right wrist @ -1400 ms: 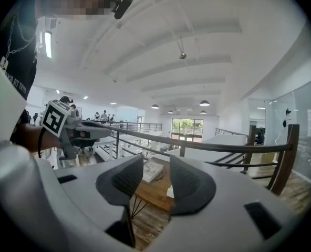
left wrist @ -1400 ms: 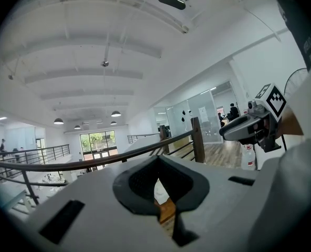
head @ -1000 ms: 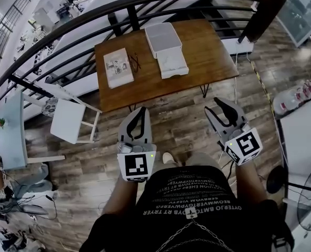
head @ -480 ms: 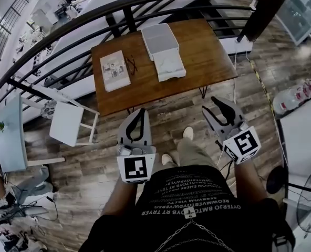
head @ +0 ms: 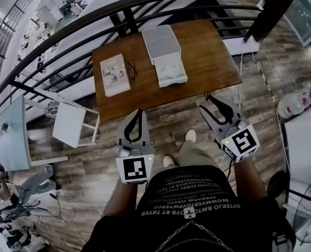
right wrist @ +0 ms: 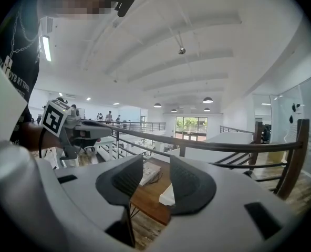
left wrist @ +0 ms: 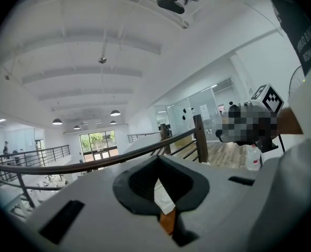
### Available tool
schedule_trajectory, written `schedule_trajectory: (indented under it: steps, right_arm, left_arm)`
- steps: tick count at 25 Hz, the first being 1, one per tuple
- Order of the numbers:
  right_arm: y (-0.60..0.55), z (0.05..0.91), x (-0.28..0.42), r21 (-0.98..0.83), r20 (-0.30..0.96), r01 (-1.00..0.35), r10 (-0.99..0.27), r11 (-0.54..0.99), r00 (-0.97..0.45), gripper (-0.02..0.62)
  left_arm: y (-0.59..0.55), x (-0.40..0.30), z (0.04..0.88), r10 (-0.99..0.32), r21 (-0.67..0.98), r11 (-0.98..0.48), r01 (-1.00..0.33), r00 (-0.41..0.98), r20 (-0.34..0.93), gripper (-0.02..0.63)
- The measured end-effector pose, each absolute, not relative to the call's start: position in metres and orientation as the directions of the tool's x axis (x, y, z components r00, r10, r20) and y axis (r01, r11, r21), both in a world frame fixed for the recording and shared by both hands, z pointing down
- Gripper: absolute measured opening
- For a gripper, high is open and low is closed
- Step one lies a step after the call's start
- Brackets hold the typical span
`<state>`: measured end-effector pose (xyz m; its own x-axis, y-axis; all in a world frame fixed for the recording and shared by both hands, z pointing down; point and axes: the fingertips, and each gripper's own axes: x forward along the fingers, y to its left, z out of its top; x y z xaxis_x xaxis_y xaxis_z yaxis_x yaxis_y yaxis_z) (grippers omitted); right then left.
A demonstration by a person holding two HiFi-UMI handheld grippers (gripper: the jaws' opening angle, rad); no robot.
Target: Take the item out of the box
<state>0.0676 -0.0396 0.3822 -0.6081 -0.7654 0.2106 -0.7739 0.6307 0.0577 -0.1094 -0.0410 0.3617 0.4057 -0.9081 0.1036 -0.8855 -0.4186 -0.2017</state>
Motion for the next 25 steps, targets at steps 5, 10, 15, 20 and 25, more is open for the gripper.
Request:
schedule_trajectory:
  steps: [5, 10, 15, 20, 25]
  right_arm:
    - [-0.075, 0.386, 0.077, 0.057, 0.216, -0.764, -0.755, 0.643, -0.619, 0.156]
    - [-0.111, 0.397, 0.078, 0.061, 0.229, -0.741, -0.732, 0.669, -0.642, 0.156]
    - [-0.141, 0.398, 0.077, 0.054, 0.241, -0.72, -0.709, 0.692, -0.663, 0.158]
    - [-0.167, 0.396, 0.077, 0.047, 0.237, -0.702, -0.691, 0.71, -0.683, 0.158]
    - [-0.185, 0.395, 0.077, 0.035, 0.232, -0.683, -0.671, 0.729, -0.704, 0.16]
  left_arm:
    - [-0.075, -0.105, 0.365, -0.92, -0.188, -0.392, -0.9, 0.38, 0.101, 0.006]
    - [-0.107, -0.1, 0.373, -0.929, -0.168, -0.37, -0.914, 0.357, 0.101, 0.006]
    - [-0.134, -0.097, 0.378, -0.933, -0.165, -0.355, -0.92, 0.338, 0.121, 0.006]
    - [-0.158, -0.092, 0.373, -0.939, -0.158, -0.339, -0.927, 0.324, 0.115, 0.006]
    - [-0.175, -0.087, 0.373, -0.942, -0.166, -0.328, -0.93, 0.309, 0.132, 0.006]
